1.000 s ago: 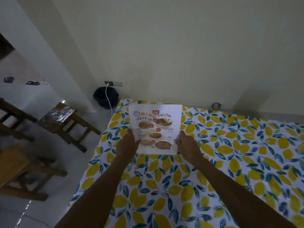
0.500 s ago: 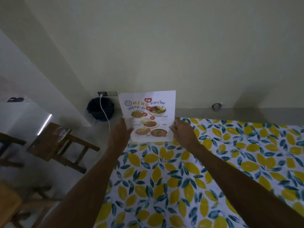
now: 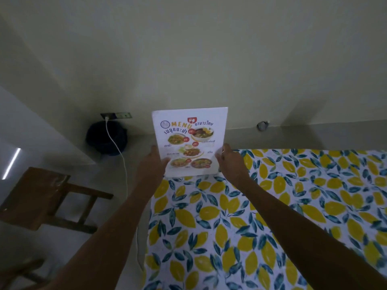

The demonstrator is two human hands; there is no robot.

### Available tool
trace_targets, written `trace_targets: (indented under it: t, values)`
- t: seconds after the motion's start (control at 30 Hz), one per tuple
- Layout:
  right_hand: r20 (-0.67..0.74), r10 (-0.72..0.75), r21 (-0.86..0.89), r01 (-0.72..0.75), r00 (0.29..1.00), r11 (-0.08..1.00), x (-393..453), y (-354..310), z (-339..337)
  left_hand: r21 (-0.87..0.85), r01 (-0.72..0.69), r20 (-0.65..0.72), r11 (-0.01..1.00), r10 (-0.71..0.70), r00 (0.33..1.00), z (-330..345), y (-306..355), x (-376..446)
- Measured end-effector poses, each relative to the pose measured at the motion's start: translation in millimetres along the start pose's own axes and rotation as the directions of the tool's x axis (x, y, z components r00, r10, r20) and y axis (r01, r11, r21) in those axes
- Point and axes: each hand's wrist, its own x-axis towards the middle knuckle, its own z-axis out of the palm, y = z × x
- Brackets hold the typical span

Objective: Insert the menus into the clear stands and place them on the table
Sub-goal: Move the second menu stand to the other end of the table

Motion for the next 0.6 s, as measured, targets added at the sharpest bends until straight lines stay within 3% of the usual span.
trace_targets:
  t: [0.33, 0.6]
  values:
    - [-0.074, 0.089, 0.040, -0.087, 0.993, 0.995, -8.1, -11.2, 15.2, 0.036, -0.022, -0.032, 0.999, 0.023, 0.999, -2.6, 11.3, -17.6]
    - [-0.049, 0.112, 0.120, -0.106, 0.992, 0.987, -14.3, -10.2, 8.2, 0.023, 0.039, 0.031, 0.999, -0.040, 0.999, -11.1, 11.1, -14.6]
